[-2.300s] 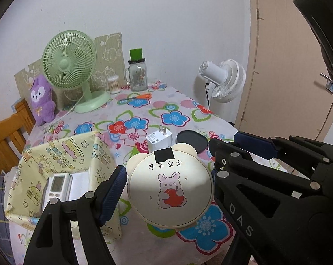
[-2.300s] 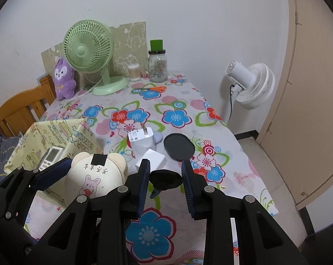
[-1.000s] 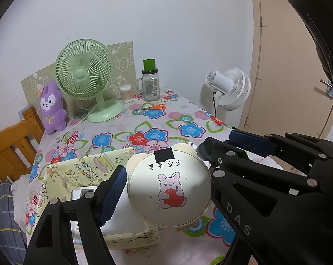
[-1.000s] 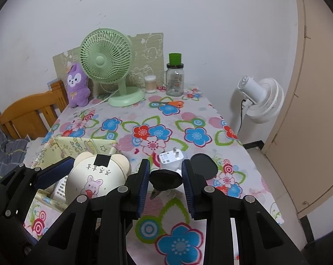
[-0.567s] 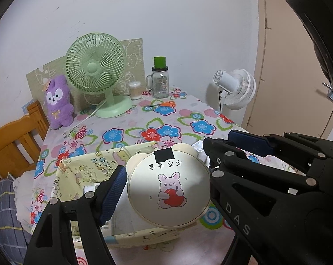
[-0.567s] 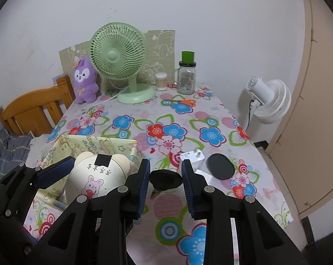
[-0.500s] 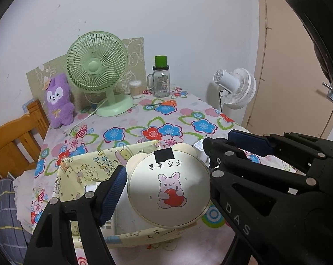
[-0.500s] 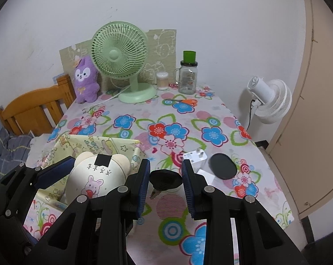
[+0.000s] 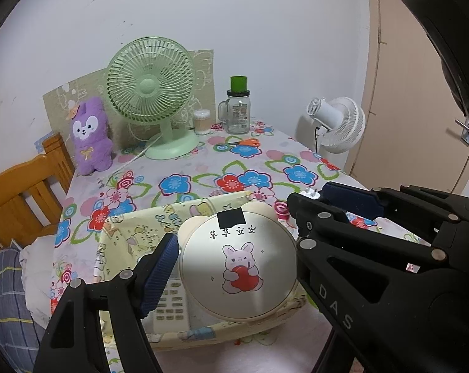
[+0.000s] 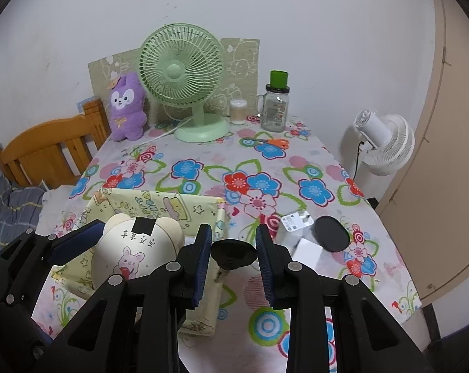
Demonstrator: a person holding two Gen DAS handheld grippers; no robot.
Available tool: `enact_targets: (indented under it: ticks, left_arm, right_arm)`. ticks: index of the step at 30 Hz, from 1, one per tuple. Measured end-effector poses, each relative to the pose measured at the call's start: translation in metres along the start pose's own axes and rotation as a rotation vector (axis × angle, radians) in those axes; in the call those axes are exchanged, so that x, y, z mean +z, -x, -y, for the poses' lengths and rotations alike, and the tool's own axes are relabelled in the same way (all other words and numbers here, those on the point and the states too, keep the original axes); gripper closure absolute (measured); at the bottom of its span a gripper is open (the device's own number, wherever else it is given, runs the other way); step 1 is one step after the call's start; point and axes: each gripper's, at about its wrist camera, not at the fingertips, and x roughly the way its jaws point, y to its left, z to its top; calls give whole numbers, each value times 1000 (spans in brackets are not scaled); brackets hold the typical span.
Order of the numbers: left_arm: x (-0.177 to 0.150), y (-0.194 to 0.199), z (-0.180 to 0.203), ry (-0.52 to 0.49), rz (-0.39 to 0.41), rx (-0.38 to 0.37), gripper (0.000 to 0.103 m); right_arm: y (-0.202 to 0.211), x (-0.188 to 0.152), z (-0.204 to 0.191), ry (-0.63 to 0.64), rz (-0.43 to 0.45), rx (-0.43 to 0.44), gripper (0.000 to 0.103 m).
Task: Organize rigid objects
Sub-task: 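Lower the mirror into the yellow box with the left gripper while the right brings the key over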
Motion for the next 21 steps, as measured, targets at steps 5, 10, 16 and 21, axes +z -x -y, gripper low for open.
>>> enact_targets:
  ticks: [5,10,16,21]
  left_arm:
    - [0,2,-11,9,13,14,24]
    - [0,1,-22,23,11,17,24]
    - [-5,-7,-35,43,-4,24,24]
    - [-10,-14,-45,53,-24,42,24]
  right_arm:
    - [-2,4,-11,4,2,9,71]
    - [-6,7,-22,18,1,12,72]
    - [-17,8,-32,32,-16,21,72]
    - [-30,7,-42,42,-39,41,72]
